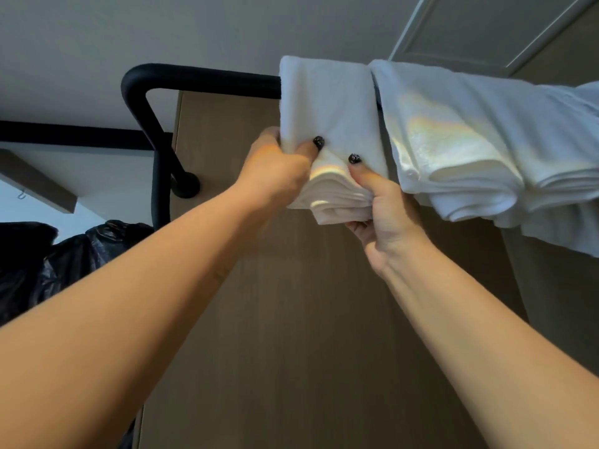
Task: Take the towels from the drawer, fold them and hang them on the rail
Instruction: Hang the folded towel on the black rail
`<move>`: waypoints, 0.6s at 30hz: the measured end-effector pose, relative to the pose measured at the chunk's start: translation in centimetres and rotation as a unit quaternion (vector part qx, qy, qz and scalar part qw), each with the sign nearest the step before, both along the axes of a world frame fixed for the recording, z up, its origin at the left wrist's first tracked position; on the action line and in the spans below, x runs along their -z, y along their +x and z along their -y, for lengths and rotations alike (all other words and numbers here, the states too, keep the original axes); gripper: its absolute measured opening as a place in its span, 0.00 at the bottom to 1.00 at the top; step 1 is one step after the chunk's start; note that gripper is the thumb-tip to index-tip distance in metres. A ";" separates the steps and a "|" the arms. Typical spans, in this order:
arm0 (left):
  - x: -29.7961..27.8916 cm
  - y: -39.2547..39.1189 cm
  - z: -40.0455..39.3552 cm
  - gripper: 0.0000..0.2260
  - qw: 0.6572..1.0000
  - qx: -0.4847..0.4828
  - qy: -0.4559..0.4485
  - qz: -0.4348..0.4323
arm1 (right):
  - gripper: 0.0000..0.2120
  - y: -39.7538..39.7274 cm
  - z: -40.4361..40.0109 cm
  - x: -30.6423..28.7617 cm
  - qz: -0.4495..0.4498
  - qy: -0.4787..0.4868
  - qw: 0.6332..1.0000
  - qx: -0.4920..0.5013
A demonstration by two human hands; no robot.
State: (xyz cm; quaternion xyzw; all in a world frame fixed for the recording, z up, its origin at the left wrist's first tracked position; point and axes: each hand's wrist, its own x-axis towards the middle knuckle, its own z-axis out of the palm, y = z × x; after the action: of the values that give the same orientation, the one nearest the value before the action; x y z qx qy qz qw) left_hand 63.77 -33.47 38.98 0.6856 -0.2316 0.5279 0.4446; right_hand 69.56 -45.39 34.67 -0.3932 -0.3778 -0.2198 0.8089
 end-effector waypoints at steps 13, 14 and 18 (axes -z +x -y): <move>2.8 -0.3 0.1 0.07 0.985 0.144 -0.034 -0.089 | 0.06 -1.6 1.6 1.4 -0.003 -0.009 1.000 0.007; 2.8 -0.4 0.1 0.07 0.985 0.143 -0.033 -0.090 | 0.06 -1.7 1.6 1.5 -0.005 -0.014 1.000 0.009; 3.4 -1.0 -0.6 0.10 0.983 0.145 -0.037 -0.110 | 0.07 -1.8 1.8 2.5 -0.004 -0.062 0.998 0.017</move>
State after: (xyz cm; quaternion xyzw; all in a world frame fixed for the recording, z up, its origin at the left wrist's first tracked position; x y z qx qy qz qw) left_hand 62.76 -32.83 35.61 0.6822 -0.2584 0.3872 0.5639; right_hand 67.76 -47.22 32.12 -0.4498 -0.3810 -0.2084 0.7804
